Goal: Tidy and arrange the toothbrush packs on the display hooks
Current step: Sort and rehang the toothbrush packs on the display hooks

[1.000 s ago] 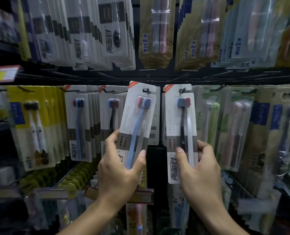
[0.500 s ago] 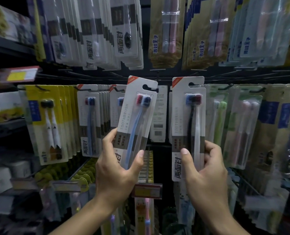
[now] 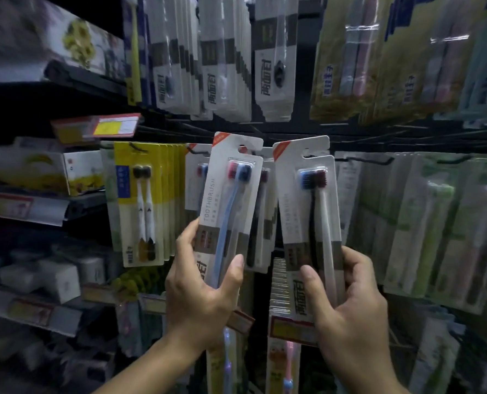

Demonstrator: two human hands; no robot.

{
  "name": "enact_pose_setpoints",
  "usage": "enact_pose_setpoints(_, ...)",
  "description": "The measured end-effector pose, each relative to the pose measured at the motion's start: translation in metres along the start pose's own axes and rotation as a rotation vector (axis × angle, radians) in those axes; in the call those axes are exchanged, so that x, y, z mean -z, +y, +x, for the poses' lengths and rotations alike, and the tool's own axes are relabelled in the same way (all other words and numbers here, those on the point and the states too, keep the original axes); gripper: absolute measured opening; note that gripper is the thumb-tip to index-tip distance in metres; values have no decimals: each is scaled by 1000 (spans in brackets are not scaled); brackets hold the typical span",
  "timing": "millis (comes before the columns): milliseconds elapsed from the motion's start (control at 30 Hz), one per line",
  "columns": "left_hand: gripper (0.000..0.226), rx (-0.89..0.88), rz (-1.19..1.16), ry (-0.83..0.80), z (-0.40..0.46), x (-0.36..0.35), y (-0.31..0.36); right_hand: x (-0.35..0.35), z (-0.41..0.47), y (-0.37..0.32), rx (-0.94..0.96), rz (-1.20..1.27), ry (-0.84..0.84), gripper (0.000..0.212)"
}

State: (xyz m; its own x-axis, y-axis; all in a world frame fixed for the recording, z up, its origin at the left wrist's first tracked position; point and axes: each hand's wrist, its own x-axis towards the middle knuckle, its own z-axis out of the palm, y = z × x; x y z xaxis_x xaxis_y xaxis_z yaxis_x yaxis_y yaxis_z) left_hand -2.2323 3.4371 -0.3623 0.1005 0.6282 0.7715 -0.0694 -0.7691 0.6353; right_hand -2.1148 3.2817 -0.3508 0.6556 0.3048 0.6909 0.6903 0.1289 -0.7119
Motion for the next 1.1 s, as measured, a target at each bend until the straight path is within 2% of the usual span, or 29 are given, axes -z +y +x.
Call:
enact_pose_setpoints(367, 85, 78, 77, 151, 17, 25, -18, -44, 4, -3, 22, 17, -70, 38)
enact_pose_setpoints(633, 79, 110, 152, 123, 25, 29, -22, -62, 4, -3, -4, 44, -104, 31)
enact_pose_setpoints(867, 79, 116, 175, 109, 30, 29, -24, -71, 2, -5, -26, 57, -102, 40)
enact_pose_setpoints(1100, 79, 118, 177, 100, 31, 25, -21, -75, 3, -8, -49, 73, -93, 39)
